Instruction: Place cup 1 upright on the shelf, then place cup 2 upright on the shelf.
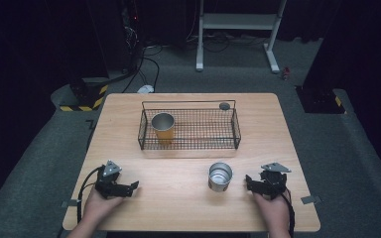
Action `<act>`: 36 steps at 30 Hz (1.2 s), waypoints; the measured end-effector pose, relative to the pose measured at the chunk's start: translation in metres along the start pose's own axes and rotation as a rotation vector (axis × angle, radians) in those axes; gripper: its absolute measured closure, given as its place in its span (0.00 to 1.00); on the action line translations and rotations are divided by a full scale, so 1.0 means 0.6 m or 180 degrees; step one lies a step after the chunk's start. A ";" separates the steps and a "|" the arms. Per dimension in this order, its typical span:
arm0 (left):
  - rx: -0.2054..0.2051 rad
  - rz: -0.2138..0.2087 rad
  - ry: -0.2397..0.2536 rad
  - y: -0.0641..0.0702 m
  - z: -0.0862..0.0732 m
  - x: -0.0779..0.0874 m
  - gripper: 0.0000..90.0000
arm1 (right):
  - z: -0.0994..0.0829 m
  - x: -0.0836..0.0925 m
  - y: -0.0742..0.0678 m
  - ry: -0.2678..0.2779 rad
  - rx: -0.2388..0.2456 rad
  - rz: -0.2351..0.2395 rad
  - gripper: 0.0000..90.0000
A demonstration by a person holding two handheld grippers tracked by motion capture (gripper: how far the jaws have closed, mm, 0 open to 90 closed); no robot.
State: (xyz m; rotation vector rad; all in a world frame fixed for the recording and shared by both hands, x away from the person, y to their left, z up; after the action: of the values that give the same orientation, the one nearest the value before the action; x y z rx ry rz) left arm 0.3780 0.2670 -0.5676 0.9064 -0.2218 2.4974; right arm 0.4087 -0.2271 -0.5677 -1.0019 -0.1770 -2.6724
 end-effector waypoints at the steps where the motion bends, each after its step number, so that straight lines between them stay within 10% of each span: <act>1: 0.0003 0.0002 0.0006 0.001 -0.001 0.001 0.01 | 0.000 0.000 0.000 0.0000 -0.0002 0.0002 0.11; 36: 0.0064 0.0132 -0.0059 0.010 -0.005 -0.009 0.01 | 0.018 0.041 -0.030 0.0246 0.0163 0.0067 0.13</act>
State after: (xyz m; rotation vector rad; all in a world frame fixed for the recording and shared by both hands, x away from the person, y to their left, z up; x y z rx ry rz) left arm 0.3771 0.2608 -0.5732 0.9425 -0.2241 2.5344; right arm 0.3924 -0.2128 -0.5440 -0.8788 -0.2165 -2.6678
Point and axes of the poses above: each handheld gripper's, and its own axes: x roughly backward along the jaws, z roughly out of its top, y roughly to its right, the point moved 6 cm from there along -x, roughly forward along the jaws, and after that the axes turned 4 degrees about y, right-handed, at the moved point
